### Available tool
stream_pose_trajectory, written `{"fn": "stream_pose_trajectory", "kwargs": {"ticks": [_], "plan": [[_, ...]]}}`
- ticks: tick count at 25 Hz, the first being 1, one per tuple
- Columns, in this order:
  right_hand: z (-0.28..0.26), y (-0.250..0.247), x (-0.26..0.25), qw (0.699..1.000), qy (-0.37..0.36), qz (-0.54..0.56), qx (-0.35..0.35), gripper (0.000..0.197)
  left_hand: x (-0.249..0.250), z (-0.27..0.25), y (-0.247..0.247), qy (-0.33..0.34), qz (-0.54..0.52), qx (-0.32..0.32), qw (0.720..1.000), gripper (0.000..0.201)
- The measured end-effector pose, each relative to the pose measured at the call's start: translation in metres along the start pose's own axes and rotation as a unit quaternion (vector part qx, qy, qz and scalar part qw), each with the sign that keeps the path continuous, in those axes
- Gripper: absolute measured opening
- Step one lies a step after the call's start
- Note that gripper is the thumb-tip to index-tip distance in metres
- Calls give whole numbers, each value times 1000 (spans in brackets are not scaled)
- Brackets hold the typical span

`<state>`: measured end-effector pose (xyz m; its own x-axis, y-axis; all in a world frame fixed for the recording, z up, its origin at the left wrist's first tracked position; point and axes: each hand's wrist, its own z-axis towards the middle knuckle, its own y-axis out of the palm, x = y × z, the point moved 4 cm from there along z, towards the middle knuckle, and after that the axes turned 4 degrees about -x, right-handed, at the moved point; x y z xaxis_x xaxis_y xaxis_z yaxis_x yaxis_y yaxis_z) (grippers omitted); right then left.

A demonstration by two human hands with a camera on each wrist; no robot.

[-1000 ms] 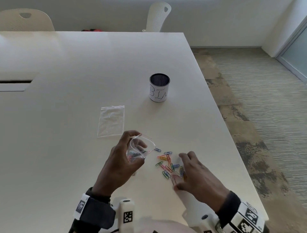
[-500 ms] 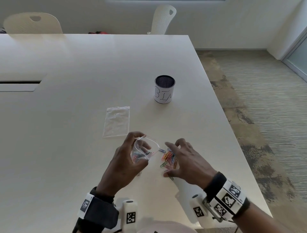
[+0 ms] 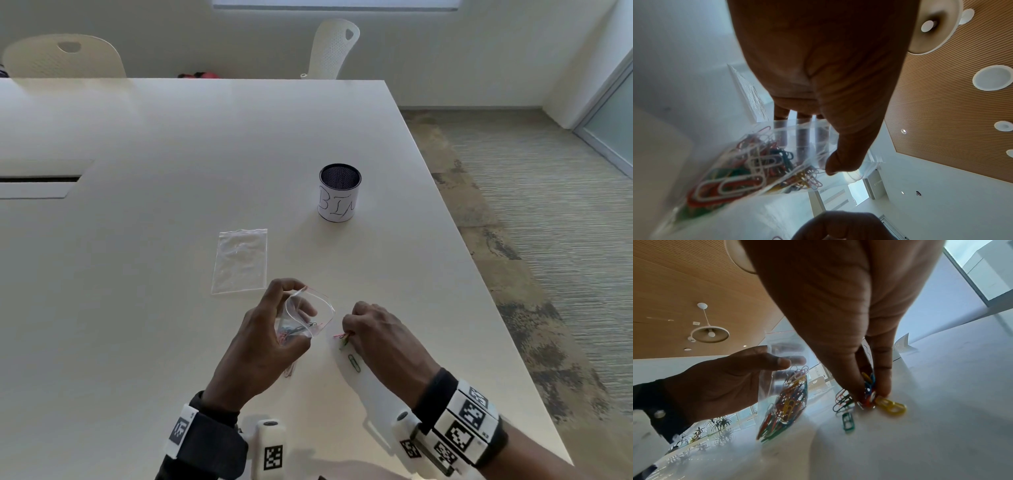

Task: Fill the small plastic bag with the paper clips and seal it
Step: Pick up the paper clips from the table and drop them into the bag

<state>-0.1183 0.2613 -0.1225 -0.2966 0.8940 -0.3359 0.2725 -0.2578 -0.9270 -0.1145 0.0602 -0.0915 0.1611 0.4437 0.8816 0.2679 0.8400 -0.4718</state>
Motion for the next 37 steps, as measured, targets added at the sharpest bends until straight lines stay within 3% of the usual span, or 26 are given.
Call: {"fn": "stream_pose_trajectory", "kwargs": {"ticks": [3,8,12,17,19,22,25,29,34,37], "plan": [[3,-4,10,1000,8,19,17,16,-2,1,-1,-4,-2,-2,1000,63],[4,-22,34,982,52,176,42,9,-3,3,-2,-5,-2,-1,1000,63],[-1,-42,46,932,105,345,35,10,-4,3,-1,-3,2,0,1000,63],[-6,-83,22,871,57,487,31,8,-1,4,1,-4,3,-4,1000,61],[-3,-97,2,885,10,465,33,9,0,5,1,-4,3,-6,1000,61],[5,-104,-35,956,-96,273,50,8,3,4,2,-7,0,-7,1000,60],[17,-92,-62,979,-151,133,22,10,6,3,3,-10,-5,-11,1000,59],[22,-93,-71,978,-155,143,4,13,5,1,-1,-8,4,-2,1000,63],[23,-112,-31,977,-104,171,79,7,2,0,-2,-3,1,8,1000,61],[24,-87,5,992,-11,116,-54,55,2,1,-2,1,0,12,1000,61]]}}
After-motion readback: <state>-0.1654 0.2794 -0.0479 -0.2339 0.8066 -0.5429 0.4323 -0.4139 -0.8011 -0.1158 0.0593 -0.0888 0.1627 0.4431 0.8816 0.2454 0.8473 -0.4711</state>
